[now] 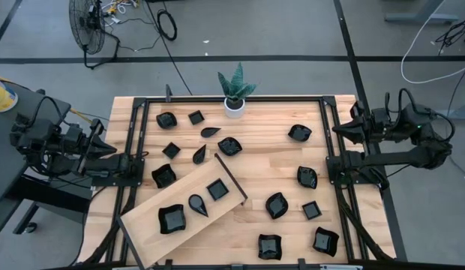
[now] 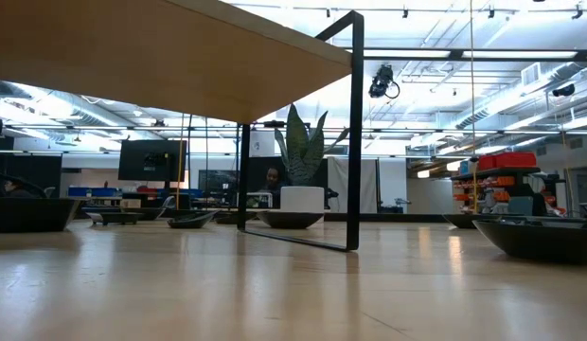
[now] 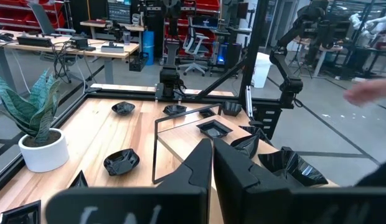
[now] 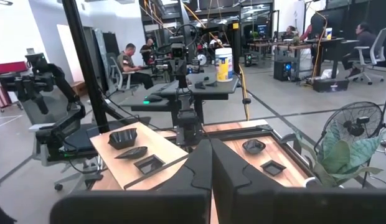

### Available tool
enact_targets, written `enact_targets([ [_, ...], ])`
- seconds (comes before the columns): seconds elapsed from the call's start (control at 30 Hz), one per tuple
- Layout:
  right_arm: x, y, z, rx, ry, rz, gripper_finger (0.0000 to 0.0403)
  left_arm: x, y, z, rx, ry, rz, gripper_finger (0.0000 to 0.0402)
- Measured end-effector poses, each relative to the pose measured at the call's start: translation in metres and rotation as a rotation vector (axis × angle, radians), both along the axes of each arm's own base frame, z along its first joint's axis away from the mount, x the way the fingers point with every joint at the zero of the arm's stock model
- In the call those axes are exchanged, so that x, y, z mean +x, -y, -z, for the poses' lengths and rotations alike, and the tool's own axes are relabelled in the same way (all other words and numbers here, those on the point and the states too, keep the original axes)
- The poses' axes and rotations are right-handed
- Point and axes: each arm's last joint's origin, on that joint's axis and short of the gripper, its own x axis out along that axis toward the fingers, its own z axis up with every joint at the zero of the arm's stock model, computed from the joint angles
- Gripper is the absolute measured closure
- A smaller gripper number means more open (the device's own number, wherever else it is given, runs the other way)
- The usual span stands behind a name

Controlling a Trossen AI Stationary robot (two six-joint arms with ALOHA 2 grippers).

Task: Pick & Place Mini shaped plates
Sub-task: Put the black distorted square plate on the shelf

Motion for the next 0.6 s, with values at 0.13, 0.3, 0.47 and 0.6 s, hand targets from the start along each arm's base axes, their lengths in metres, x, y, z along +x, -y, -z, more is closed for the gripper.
enact_targets([
  [0.13,0.0001,0.0,0.0,0.0,0.0,0.0,0.0401,0.0,0.0,-0.0001,0.0,0.0,0.0,0.0383],
  [0.3,0.0002,0.0,0.0001,0.0,0.0,0.0,0.0401,0.0,0.0,0.0,0.0,0.0,0.0,0.0383],
  [0.47,0.0002,0.0,0.0001,0.0,0.0,0.0,0.0401,0.0,0.0,-0.0001,0.0,0.0,0.0,0.0383],
  [0.6,0.0002,0.0,0.0001,0.0,0.0,0.0,0.0401,0.0,0.0,-0.0008,0.0,0.008,-0.001,0.0383],
])
